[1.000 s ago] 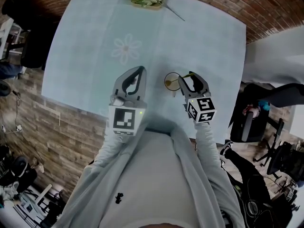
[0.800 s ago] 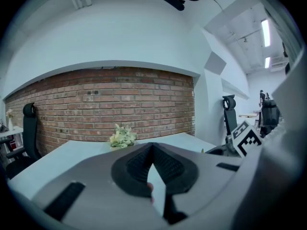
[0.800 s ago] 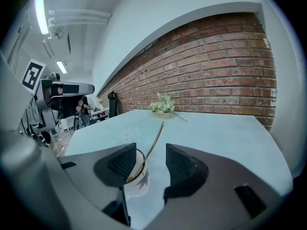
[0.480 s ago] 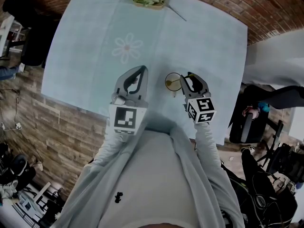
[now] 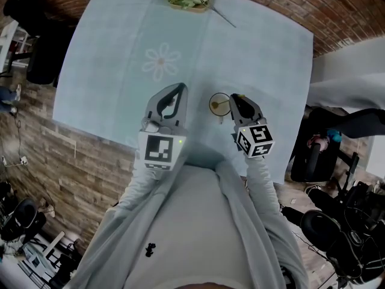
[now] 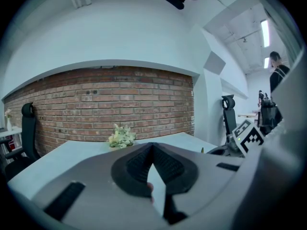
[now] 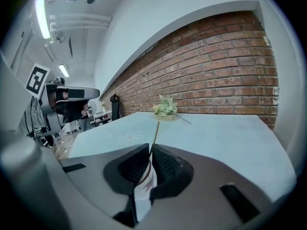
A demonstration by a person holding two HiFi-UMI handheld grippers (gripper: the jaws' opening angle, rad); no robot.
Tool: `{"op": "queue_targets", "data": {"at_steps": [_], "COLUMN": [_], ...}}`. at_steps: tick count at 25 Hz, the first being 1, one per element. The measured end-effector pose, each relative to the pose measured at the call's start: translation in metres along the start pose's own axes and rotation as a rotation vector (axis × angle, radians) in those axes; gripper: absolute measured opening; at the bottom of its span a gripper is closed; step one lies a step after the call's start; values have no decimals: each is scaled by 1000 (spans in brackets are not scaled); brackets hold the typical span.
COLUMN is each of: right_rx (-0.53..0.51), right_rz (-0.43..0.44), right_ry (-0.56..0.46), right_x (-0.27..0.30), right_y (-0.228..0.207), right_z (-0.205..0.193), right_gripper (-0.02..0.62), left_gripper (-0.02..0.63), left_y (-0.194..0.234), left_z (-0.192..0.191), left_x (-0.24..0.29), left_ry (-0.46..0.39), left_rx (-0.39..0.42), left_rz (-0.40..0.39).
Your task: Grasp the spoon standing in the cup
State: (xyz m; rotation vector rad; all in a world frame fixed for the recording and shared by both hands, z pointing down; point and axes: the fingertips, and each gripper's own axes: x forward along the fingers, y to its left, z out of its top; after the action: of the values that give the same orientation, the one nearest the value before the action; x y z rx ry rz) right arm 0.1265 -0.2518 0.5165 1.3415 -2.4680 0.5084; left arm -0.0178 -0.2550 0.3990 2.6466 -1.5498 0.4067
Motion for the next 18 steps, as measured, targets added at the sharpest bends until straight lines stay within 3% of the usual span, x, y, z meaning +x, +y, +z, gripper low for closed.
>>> {"op": "queue_targets", "data": {"at_steps": [18], "right_rx": [-26], "right_rz": [22], "right_ry": [-41], "right_x": [-9], "right_y": [13], "right_z": [18], "right_gripper": [17], "left_gripper": [17], "left_y": [-1], "left_z": [6], "left_x": [-1], "left_ry": [-23], "left_rx": [3], "left_rz": [-7]}}
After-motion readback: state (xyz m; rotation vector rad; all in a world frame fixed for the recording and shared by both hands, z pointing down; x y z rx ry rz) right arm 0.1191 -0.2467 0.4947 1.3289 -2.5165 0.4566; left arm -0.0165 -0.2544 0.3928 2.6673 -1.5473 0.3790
